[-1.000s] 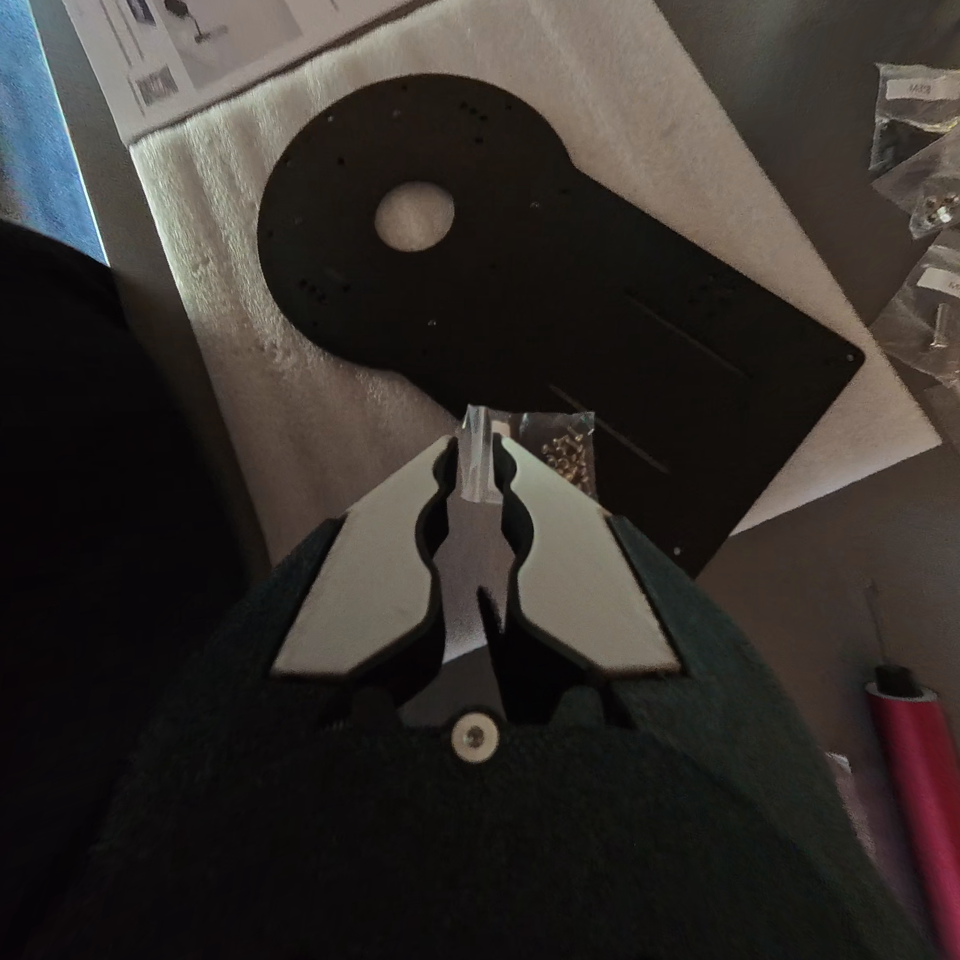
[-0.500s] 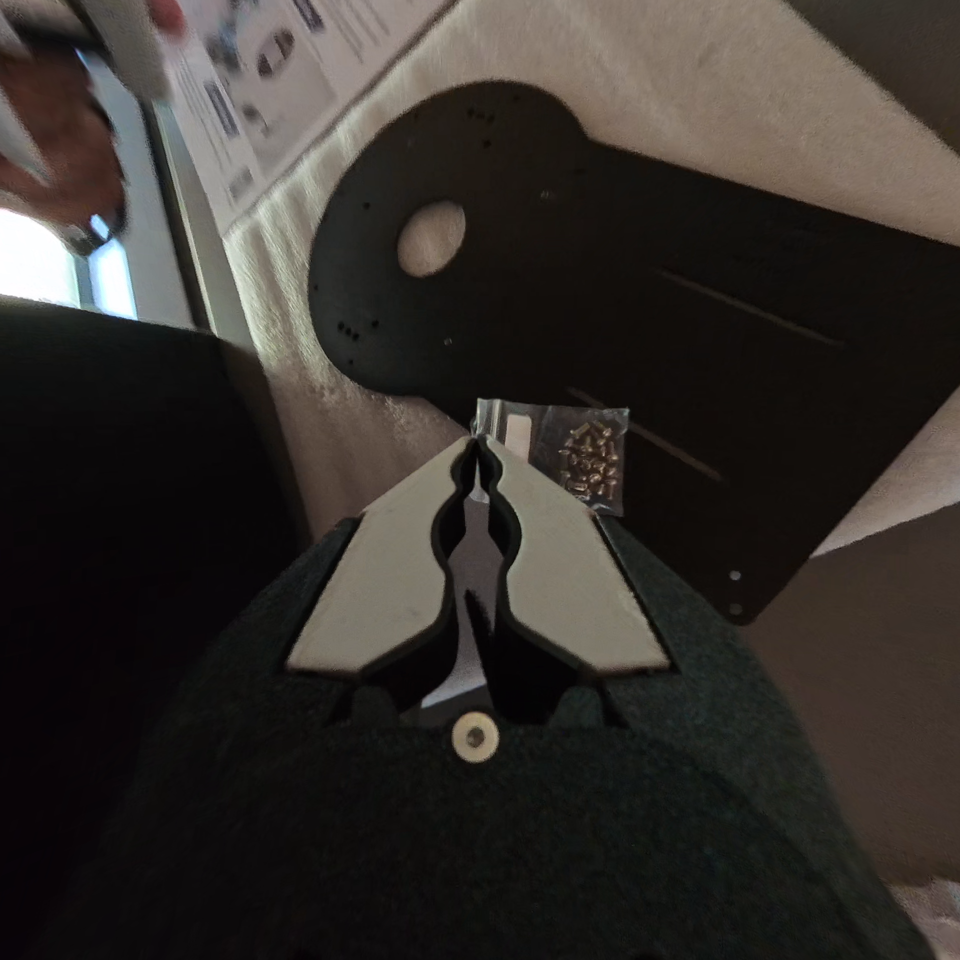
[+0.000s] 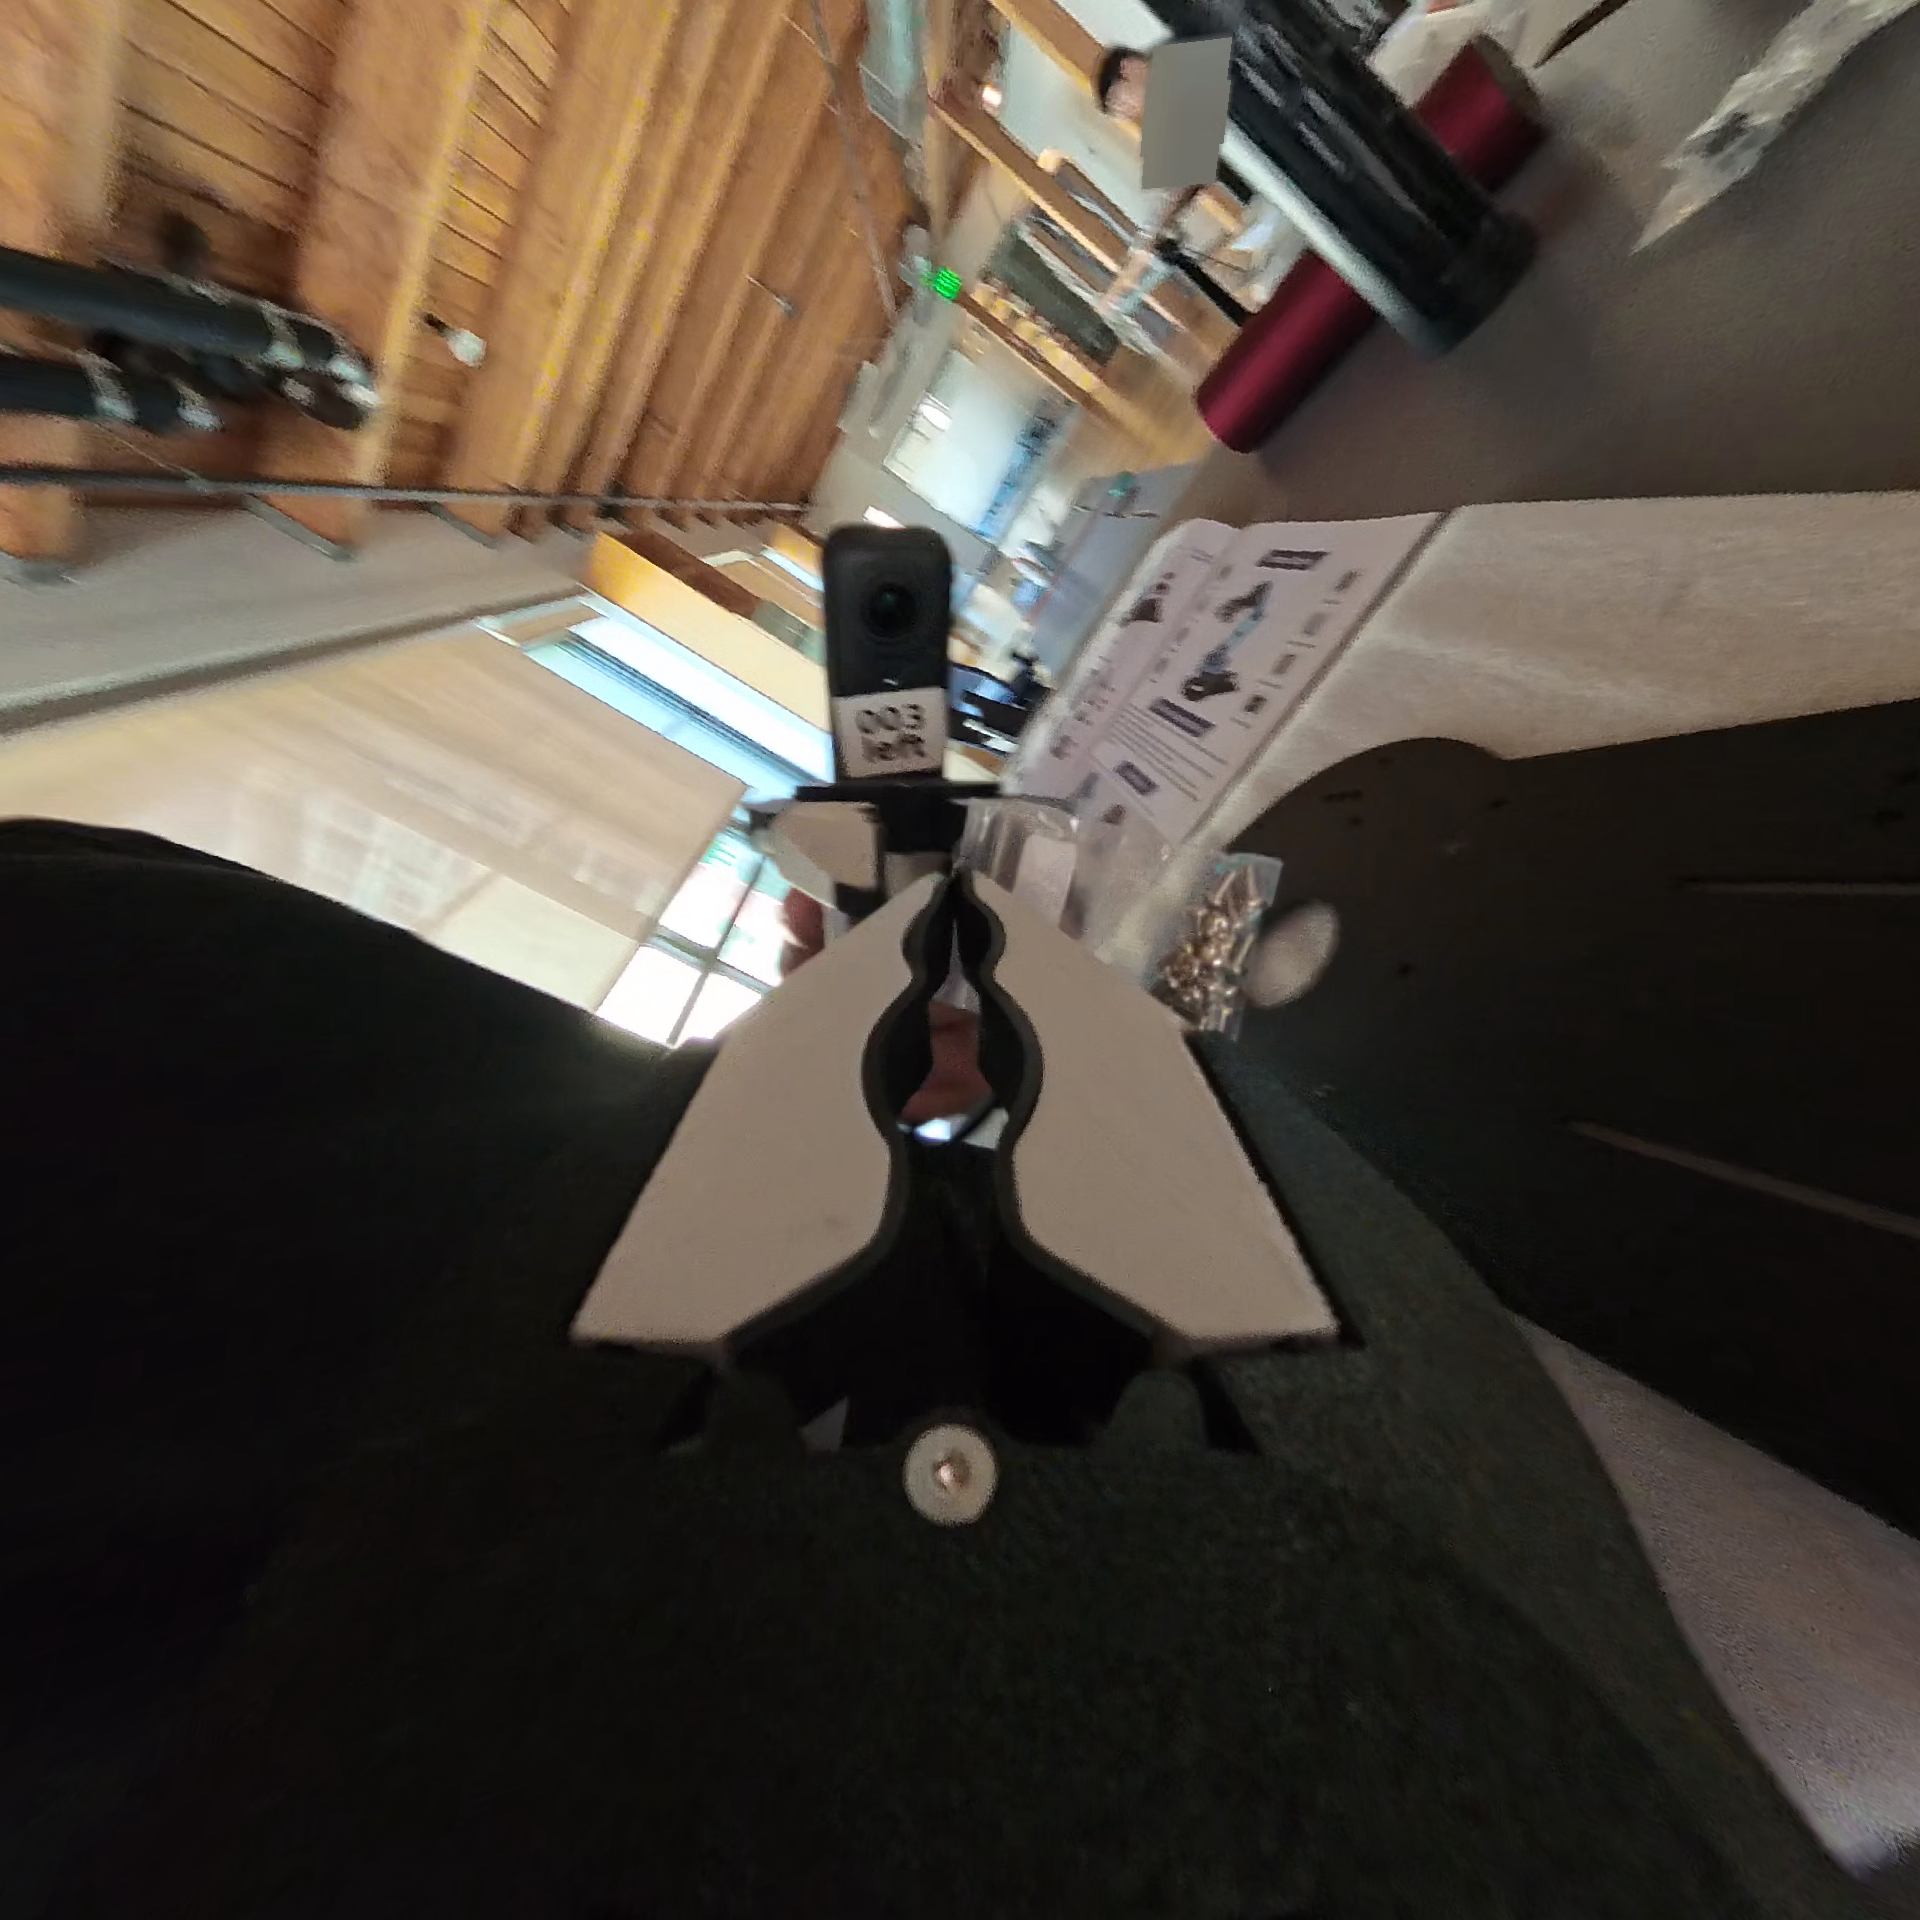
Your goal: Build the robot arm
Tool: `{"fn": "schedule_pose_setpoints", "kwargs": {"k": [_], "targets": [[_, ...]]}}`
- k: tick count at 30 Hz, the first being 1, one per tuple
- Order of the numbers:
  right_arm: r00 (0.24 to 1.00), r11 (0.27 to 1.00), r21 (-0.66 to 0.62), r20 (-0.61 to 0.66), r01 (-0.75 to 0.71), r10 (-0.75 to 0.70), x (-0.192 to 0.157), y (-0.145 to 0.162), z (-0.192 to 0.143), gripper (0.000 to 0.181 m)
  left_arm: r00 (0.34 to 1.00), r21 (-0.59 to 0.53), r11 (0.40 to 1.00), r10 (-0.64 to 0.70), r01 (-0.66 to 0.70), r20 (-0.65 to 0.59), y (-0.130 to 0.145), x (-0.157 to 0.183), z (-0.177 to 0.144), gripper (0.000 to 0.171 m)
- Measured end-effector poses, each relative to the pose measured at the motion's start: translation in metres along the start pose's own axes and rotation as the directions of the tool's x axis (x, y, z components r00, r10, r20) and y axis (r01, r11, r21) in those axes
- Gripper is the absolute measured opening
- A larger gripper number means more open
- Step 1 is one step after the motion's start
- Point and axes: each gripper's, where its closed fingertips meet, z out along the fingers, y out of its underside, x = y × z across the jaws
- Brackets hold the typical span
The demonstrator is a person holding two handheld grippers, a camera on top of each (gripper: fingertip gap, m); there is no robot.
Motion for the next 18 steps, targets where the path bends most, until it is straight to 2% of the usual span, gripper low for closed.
{"fn": "schedule_pose_setpoints", "kwargs": {"k": [6,9,14,16,18], "targets": [[0.973,0.984,0.085,0.185,-0.158,0.14,-0.017,-0.011,0.001,0.0,0.995,0.059,0.998,0.026,-0.021,-0.091,-0.009,0.021,-0.002,0.017],[0.977,0.987,0.077,0.174,-0.138,0.123,-0.017,-0.01,0.002,0.0,0.996,0.067,0.996,0.061,-0.057,-0.066,-0.012,0.02,-0.003,0.008],[0.986,0.994,0.061,0.146,-0.094,0.084,-0.018,-0.012,0.002,0.0,0.996,0.075,0.995,0.067,-0.063,-0.055,-0.013,0.021,-0.004,0.007],[0.981,0.992,0.07,0.171,-0.106,0.092,-0.021,-0.013,0.002,0.0,0.996,0.076,0.995,0.075,-0.071,-0.053,-0.013,0.021,-0.007,0.0],[0.988,0.994,0.067,0.135,-0.084,0.074,-0.017,-0.01,0.003,0.0,0.994,0.059,0.993,0.106,-0.105,-0.019,-0.011,0.017,-0.009,0.0]]}}
